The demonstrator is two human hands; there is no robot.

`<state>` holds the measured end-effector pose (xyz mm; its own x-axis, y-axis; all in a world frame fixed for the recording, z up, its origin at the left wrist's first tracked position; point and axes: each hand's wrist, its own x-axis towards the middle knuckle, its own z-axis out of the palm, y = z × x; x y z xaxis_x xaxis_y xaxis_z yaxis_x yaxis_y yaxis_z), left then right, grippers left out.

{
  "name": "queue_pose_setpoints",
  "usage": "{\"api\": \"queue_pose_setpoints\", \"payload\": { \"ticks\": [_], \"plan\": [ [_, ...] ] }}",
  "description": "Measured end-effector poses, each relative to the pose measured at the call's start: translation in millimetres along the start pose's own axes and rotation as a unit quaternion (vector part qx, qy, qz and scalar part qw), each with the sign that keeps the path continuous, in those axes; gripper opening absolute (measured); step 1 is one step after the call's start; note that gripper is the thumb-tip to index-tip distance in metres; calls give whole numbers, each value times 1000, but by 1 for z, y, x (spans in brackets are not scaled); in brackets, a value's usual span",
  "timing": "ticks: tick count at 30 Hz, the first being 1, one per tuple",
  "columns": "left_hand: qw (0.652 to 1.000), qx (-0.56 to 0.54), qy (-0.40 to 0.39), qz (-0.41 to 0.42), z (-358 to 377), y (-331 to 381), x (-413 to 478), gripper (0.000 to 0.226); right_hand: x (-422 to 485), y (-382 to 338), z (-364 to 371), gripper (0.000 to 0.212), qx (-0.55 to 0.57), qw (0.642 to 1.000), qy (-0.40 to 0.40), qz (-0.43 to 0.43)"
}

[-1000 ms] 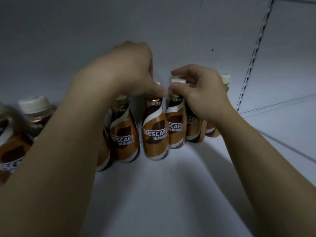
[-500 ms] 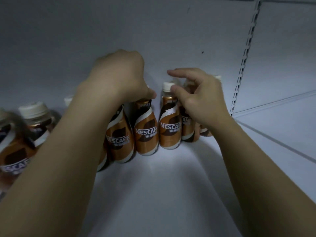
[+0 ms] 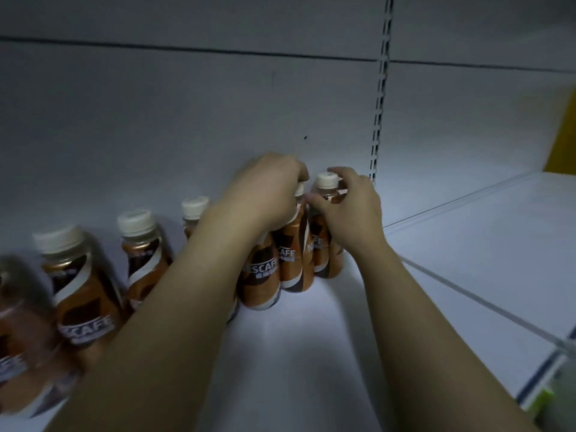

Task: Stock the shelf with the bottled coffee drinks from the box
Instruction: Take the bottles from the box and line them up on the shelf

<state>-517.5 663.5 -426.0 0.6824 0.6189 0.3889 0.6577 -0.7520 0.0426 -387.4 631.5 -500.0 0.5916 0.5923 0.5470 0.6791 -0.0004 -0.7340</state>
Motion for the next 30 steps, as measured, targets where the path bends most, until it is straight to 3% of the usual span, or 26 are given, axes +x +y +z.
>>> {"api": "queue_pose_setpoints", "payload": {
  "ticks": [3, 6, 11, 16, 19, 21, 23, 26, 30],
  "plan": [
    [1000, -21, 2, -9, 3, -3, 4, 42, 2, 1, -5, 59, 32, 999, 2, 23],
    [999, -11, 35, 7, 7, -9, 0, 35, 4, 2, -8, 59, 141, 987, -10, 72],
    [996, 23, 87, -11, 14, -9, 1, 32, 3, 11, -10, 33, 293, 949, -43, 108],
    [995, 9, 91, -46, 17, -6, 6, 36, -2, 7, -8, 33, 393, 909, -61, 127],
    [995, 5, 92, -47, 16, -7, 6, 42, 1, 9, -13, 37, 273, 951, -76, 119],
    [996, 11, 78, -33, 12, -8, 4, 46, 3, 11, -24, 59, 141, 973, -128, 127],
    [998, 22, 51, -18, 8, -11, 1, 51, 2, 12, -31, 76, 47, 968, -198, 149],
    [998, 46, 46, -6, 9, -11, 0, 51, -2, 13, -26, 64, -3, 951, -274, 144],
    [995, 63, 71, -10, 14, -10, 3, 48, -5, 12, -18, 44, -12, 954, -282, 105]
  ]
}}
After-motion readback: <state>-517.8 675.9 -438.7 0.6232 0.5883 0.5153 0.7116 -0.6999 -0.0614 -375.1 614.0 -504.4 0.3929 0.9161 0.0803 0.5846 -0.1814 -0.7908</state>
